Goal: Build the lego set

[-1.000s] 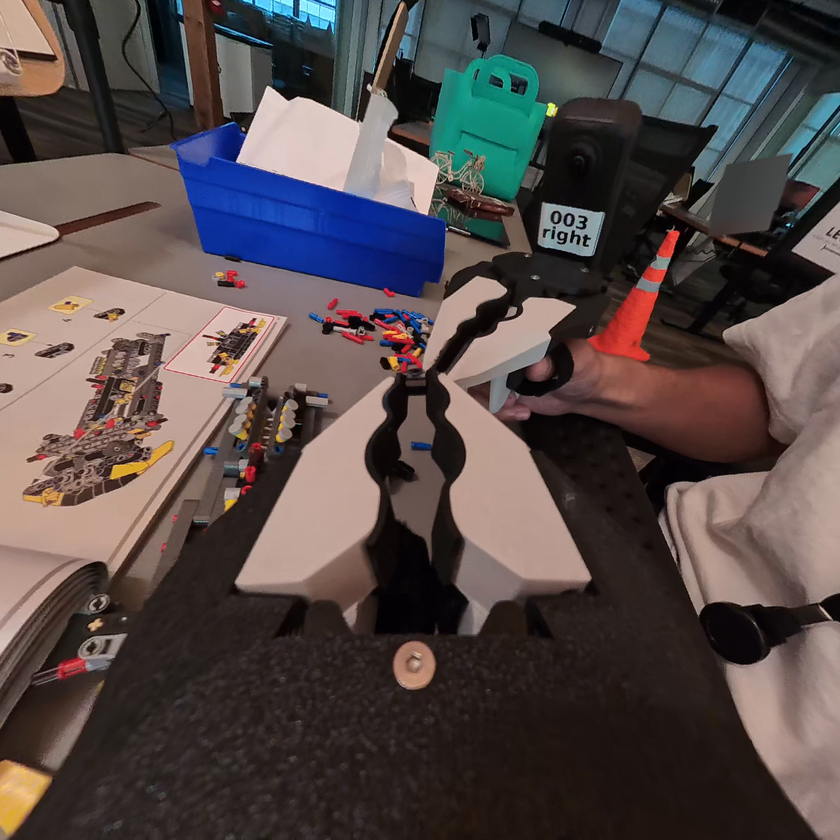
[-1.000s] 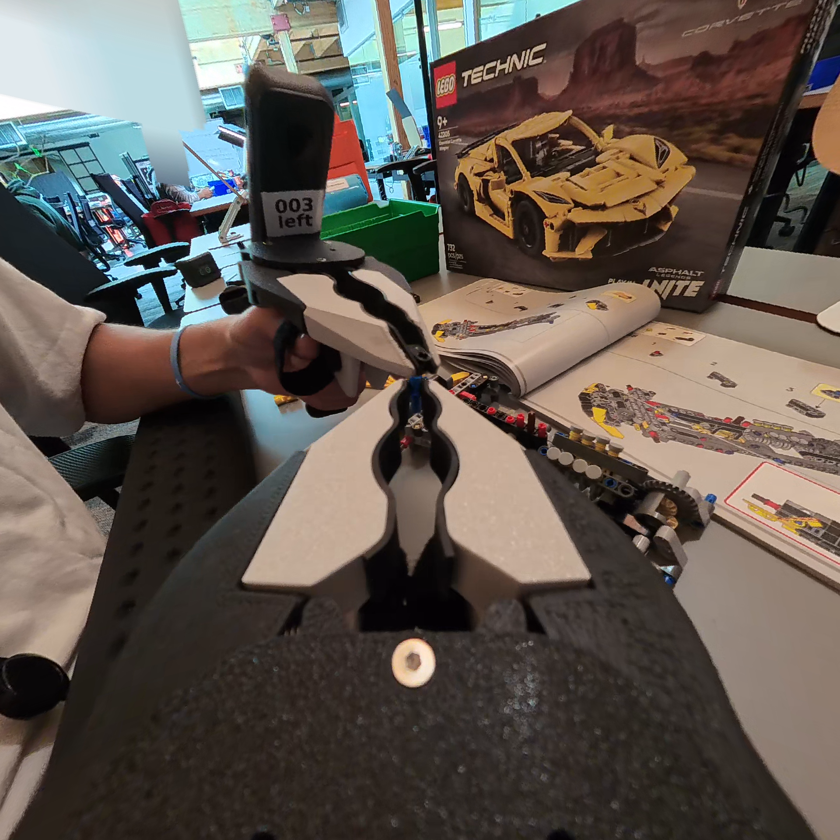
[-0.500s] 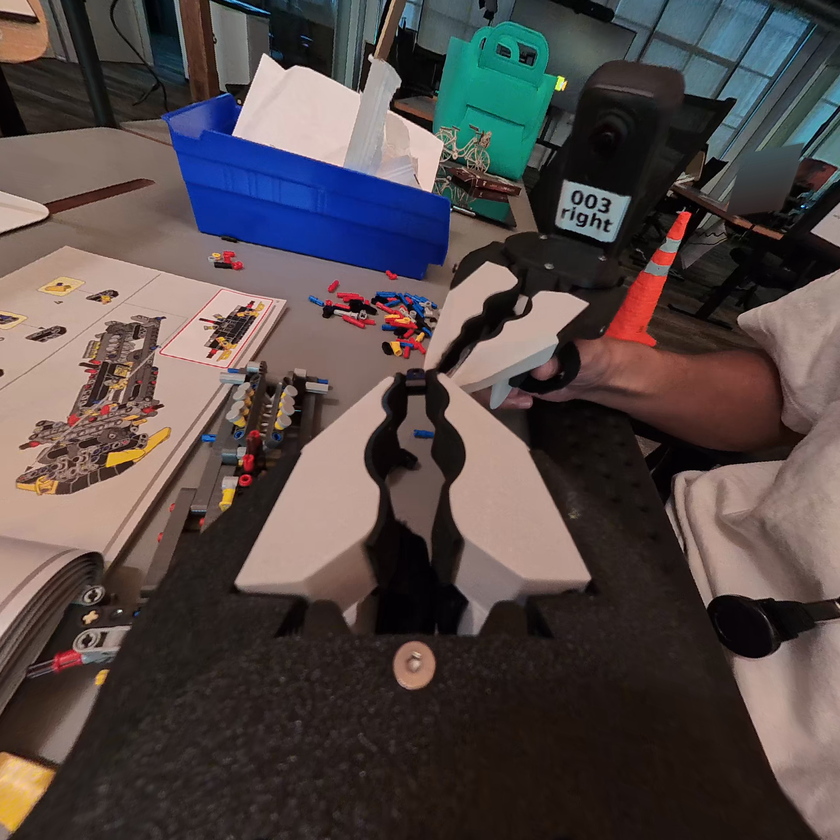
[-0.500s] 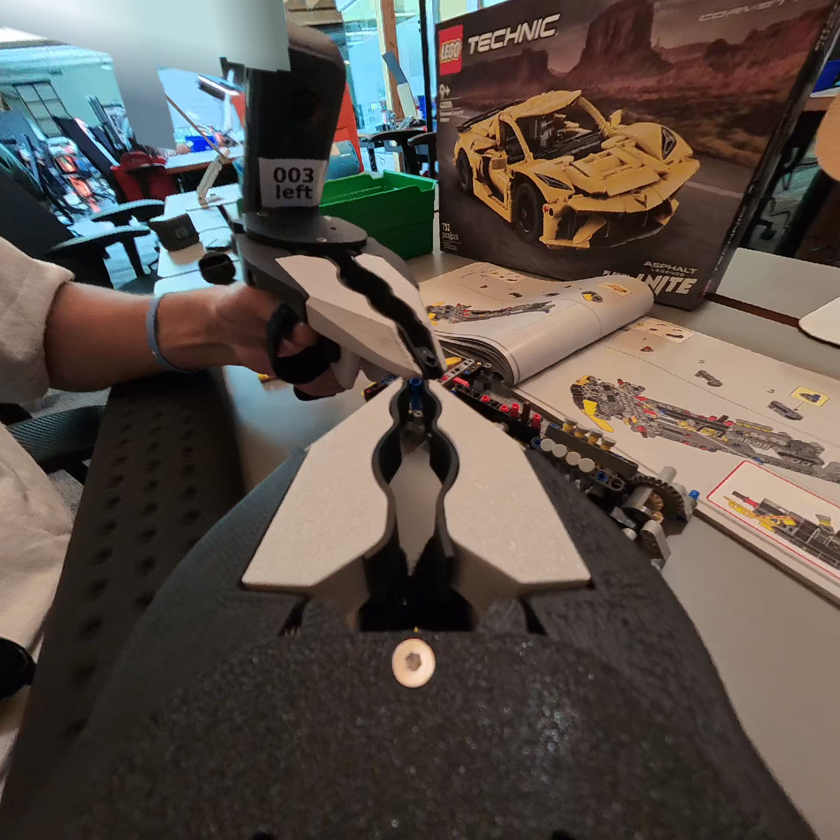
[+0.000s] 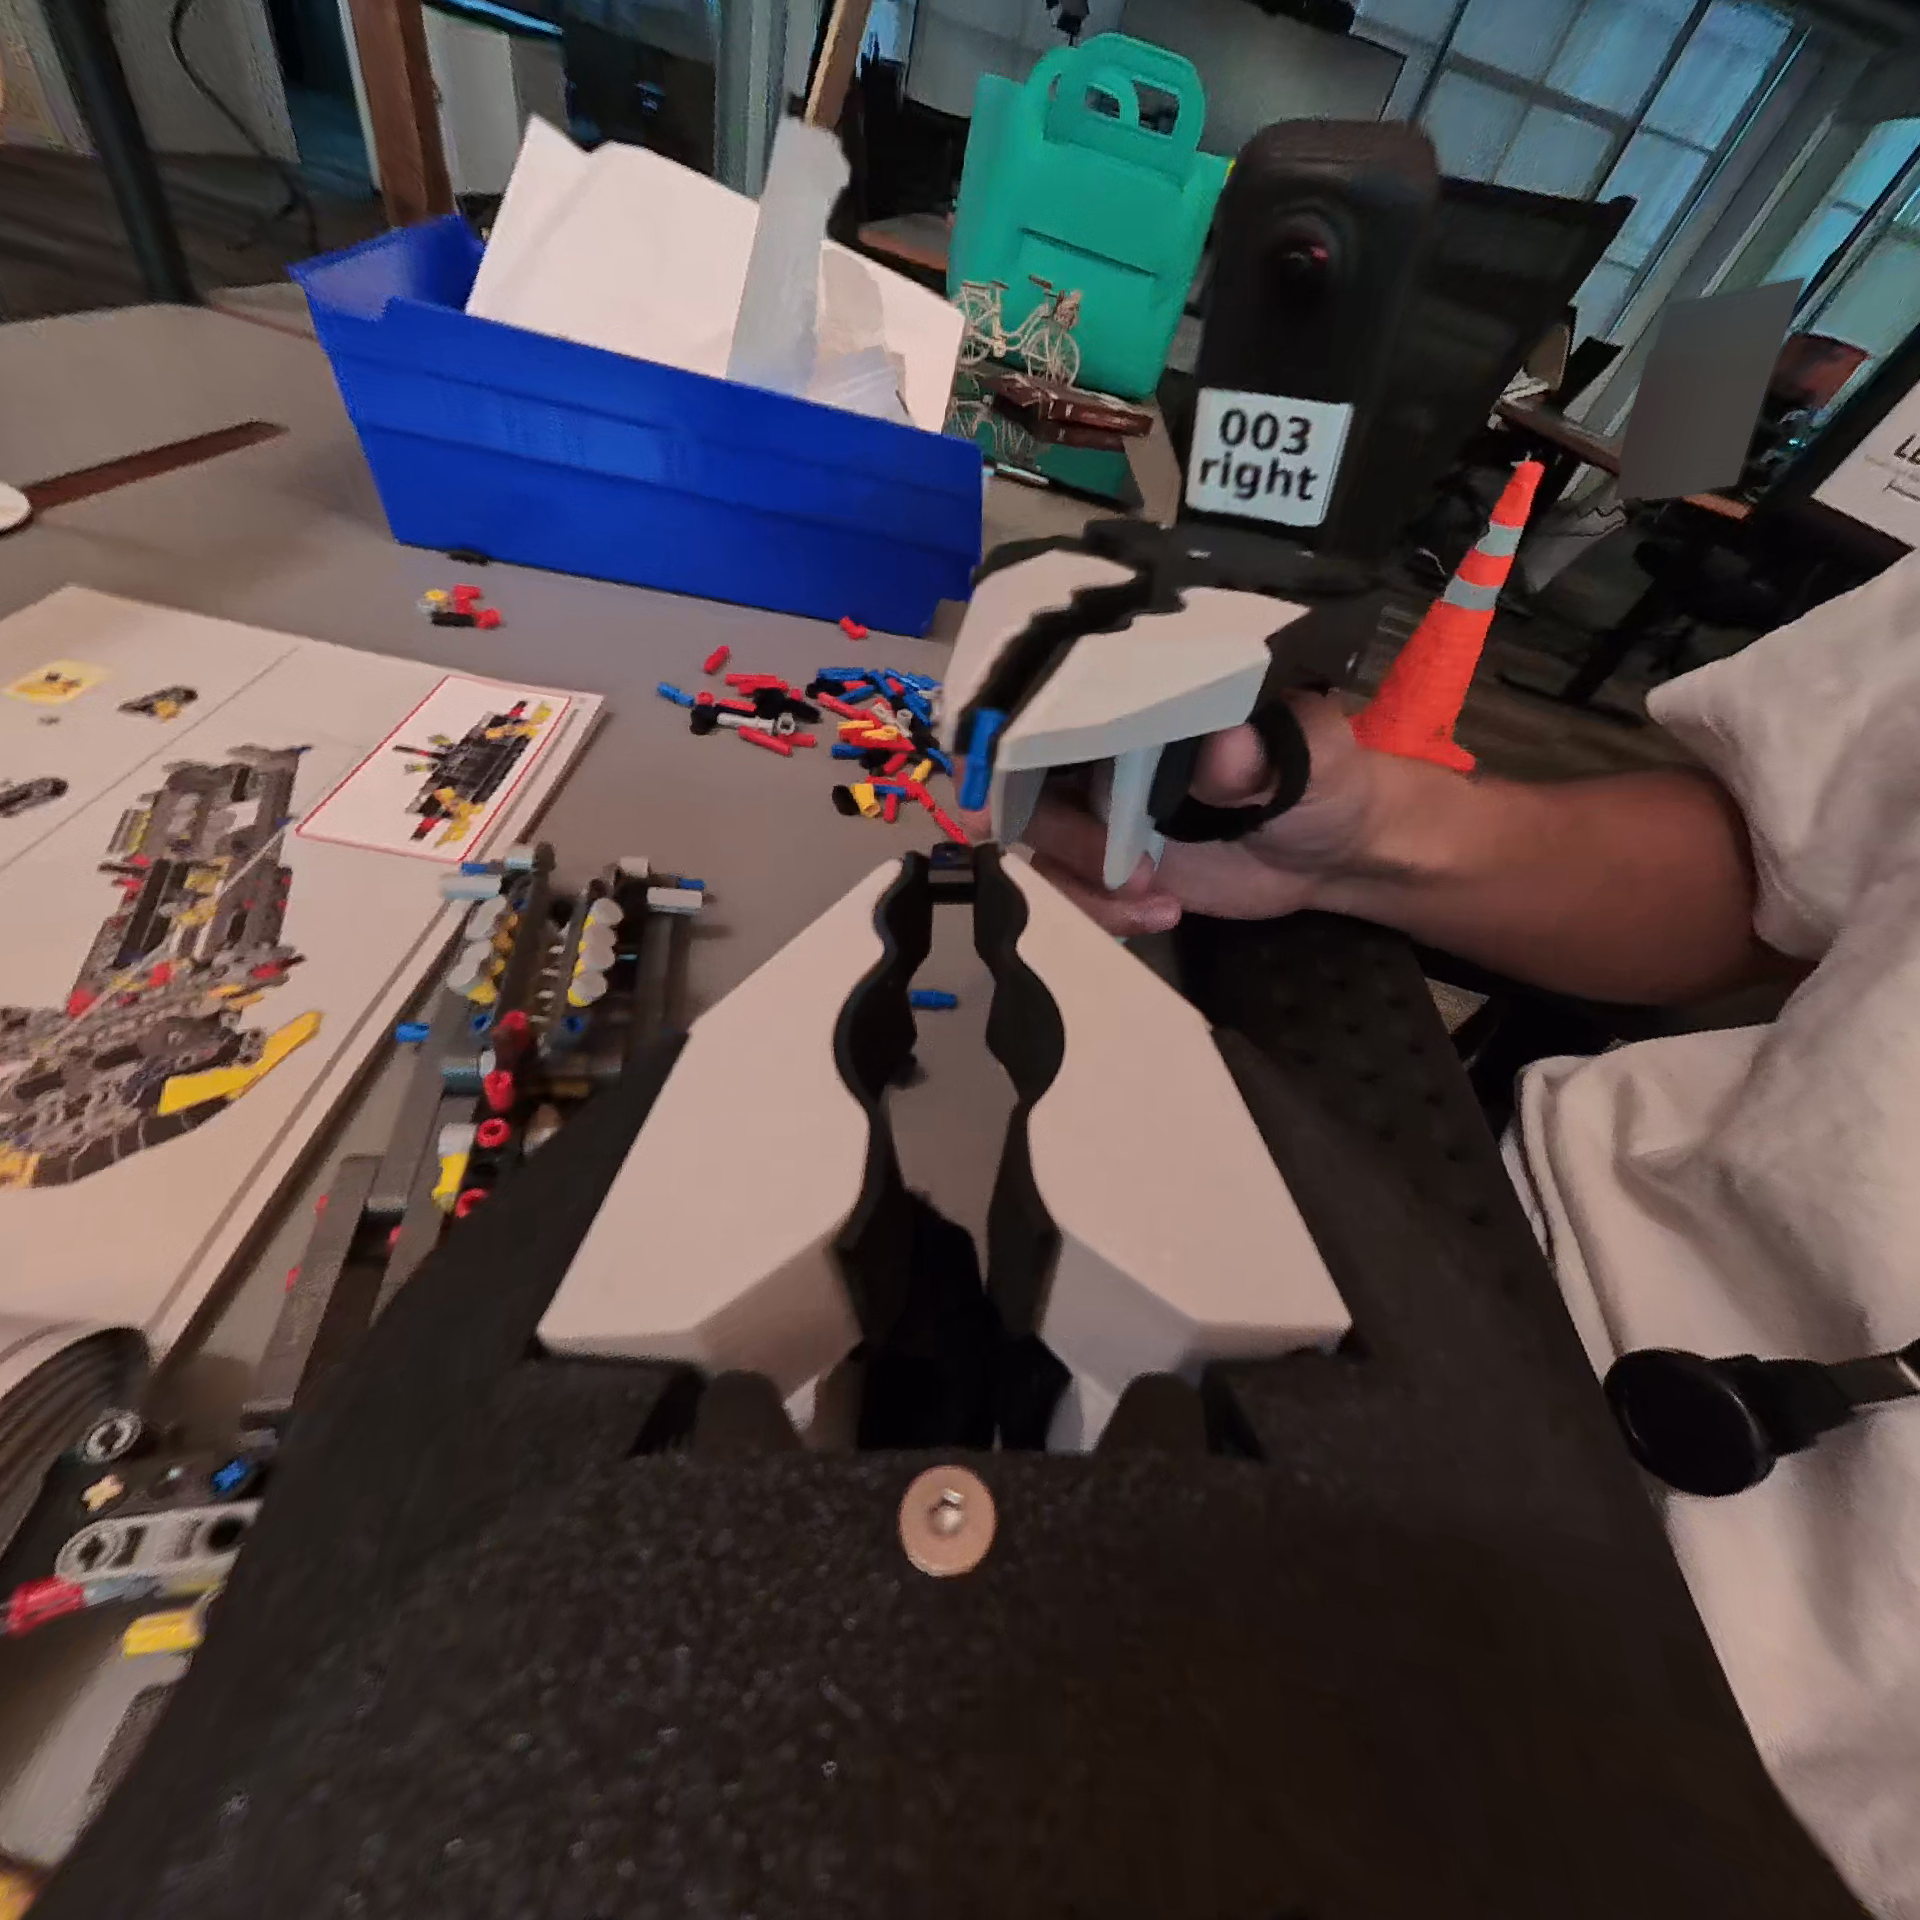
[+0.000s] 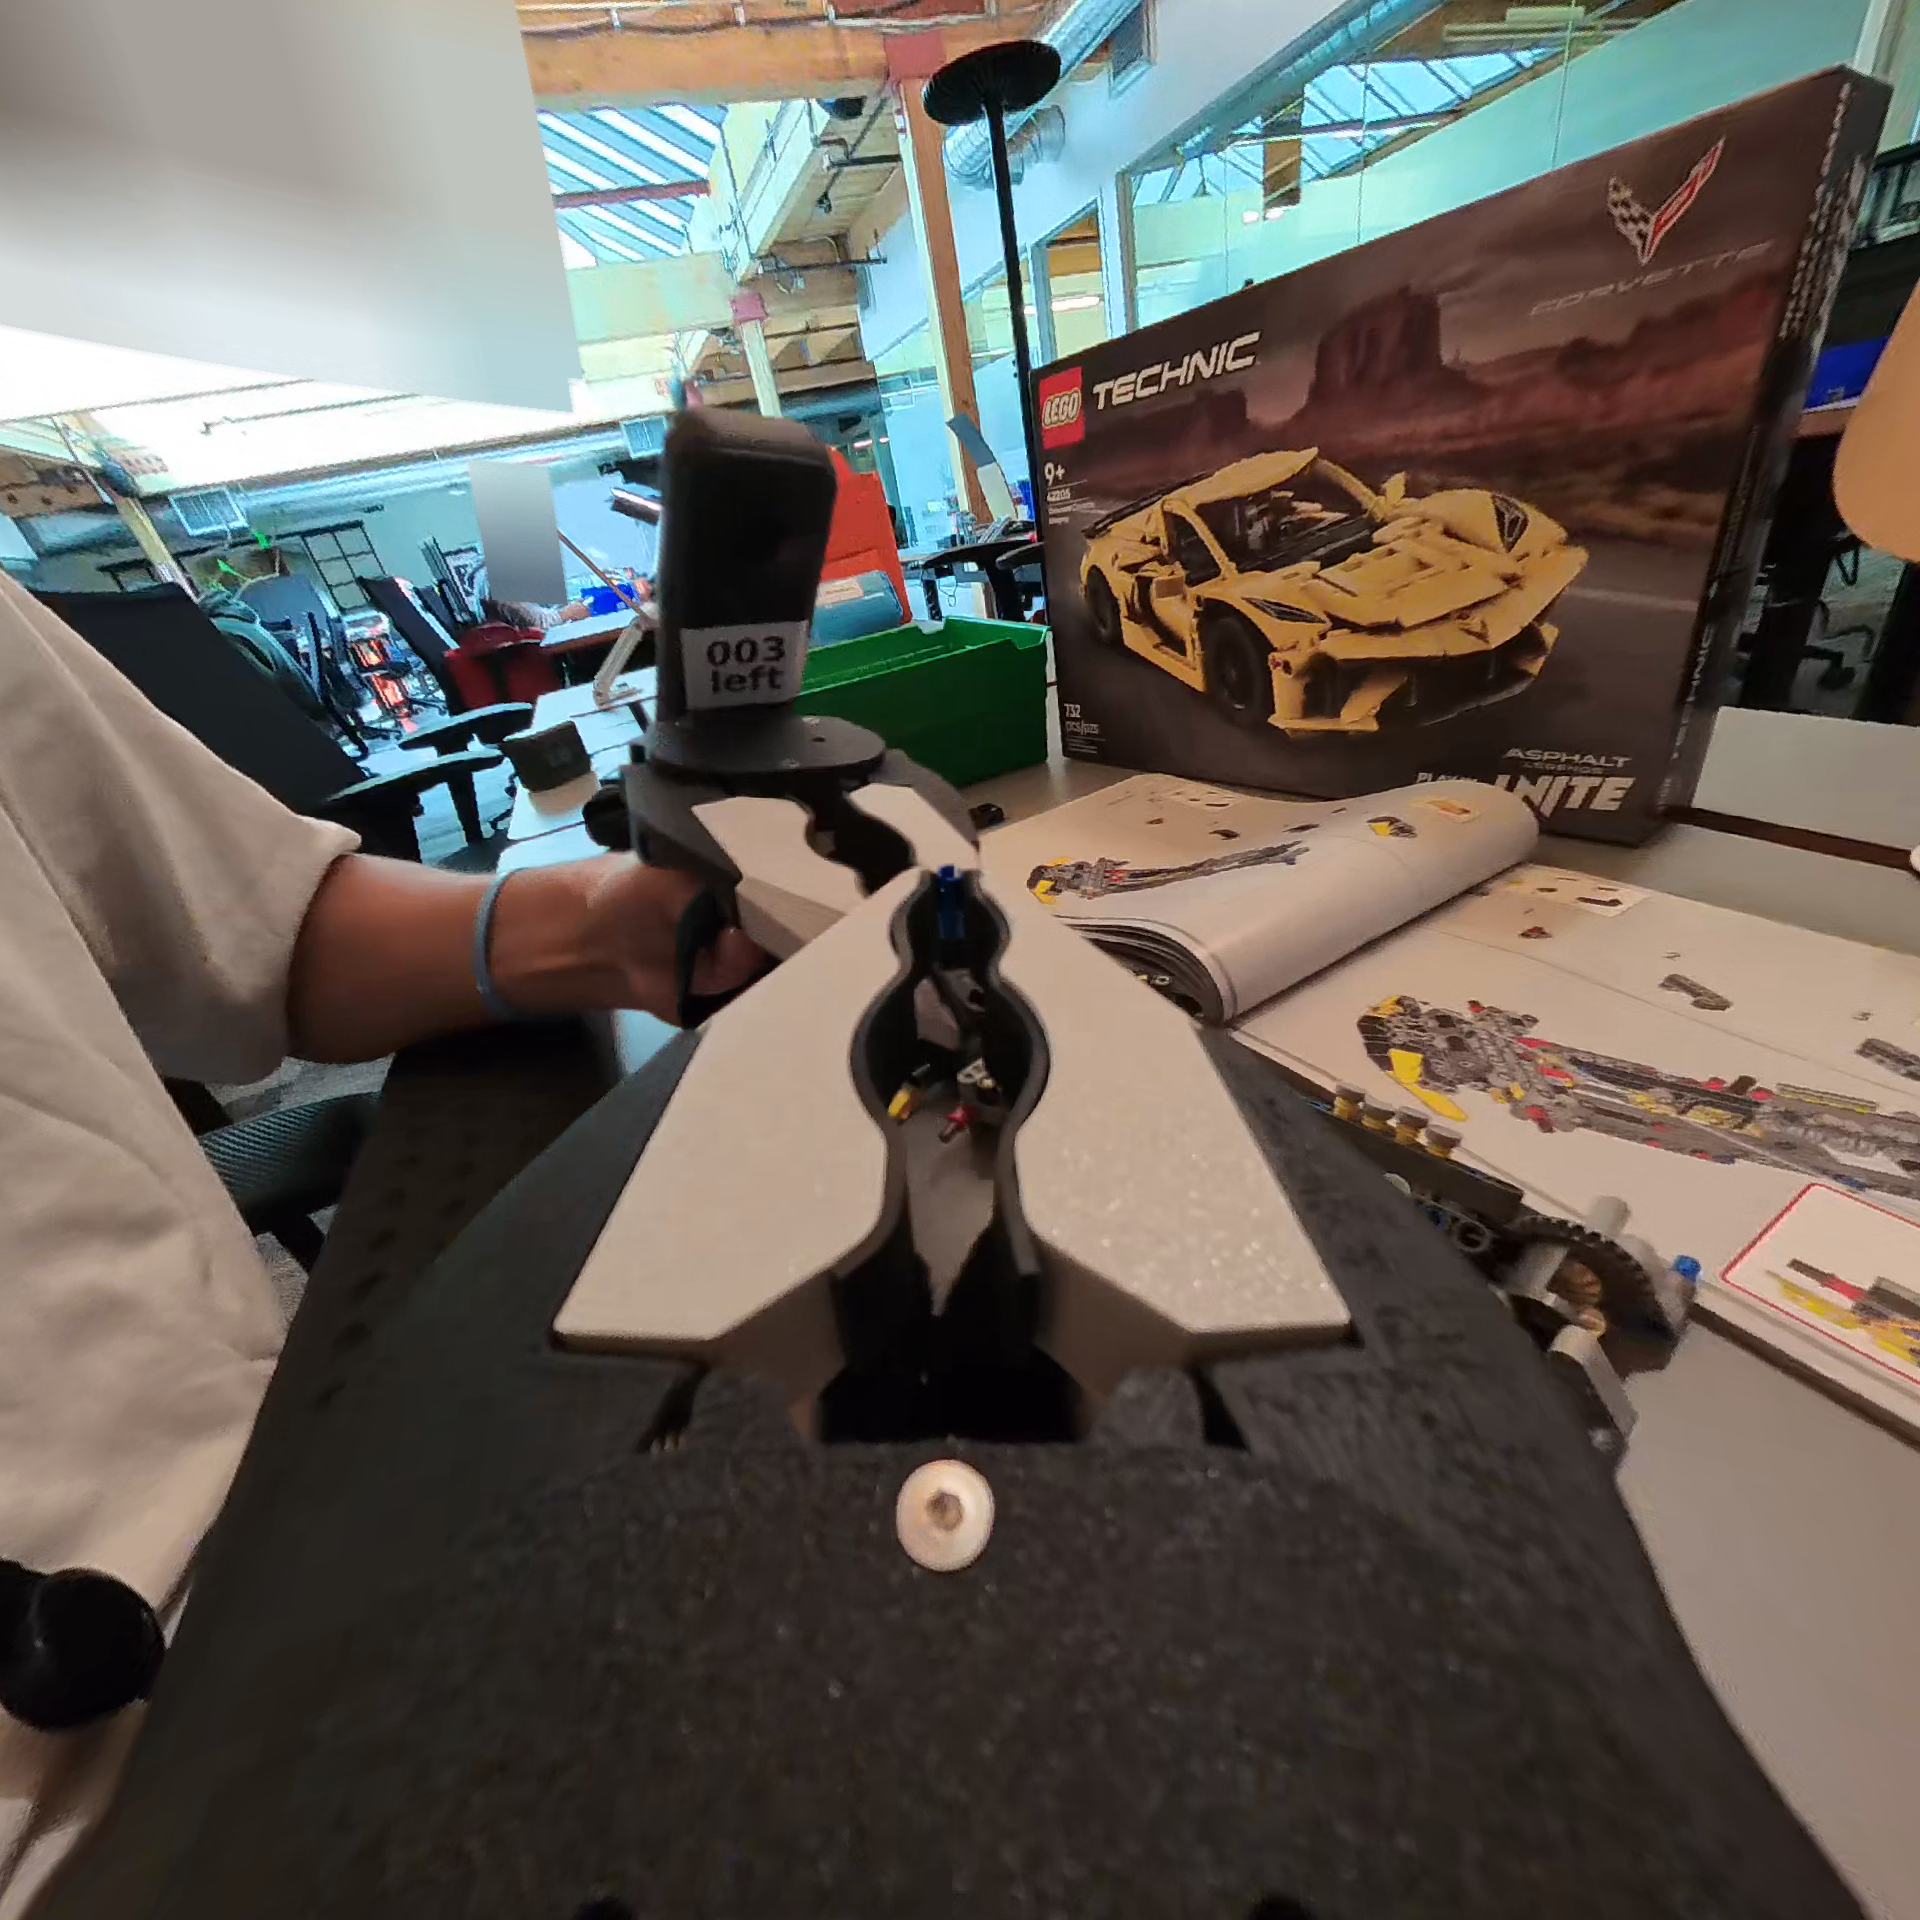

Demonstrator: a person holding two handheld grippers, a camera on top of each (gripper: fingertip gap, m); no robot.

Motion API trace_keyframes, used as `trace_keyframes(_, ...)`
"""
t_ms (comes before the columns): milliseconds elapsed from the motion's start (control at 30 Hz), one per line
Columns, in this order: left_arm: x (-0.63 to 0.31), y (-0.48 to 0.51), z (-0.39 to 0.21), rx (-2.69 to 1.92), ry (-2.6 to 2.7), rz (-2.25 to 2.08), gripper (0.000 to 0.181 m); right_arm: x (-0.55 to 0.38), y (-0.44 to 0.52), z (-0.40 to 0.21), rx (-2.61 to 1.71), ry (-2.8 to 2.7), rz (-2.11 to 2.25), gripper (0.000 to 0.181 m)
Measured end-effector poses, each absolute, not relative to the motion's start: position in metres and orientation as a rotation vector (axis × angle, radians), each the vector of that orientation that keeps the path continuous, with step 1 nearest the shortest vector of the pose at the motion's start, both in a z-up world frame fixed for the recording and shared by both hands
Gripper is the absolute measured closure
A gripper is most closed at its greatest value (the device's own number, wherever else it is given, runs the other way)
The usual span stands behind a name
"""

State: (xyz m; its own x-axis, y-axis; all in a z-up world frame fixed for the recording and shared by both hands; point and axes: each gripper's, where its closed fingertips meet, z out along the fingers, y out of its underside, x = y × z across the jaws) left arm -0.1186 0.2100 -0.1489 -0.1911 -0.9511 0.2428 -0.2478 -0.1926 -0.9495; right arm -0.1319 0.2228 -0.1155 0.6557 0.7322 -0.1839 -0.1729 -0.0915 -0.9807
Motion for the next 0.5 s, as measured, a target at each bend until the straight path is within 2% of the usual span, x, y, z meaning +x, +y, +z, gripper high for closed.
trace_keyframes(500,-0.122,0.214,-0.132,-1.353,1.382,-1.412,0.174,-0.127,0.221,-0.116,-1.483,-0.449,0.895,0.178)
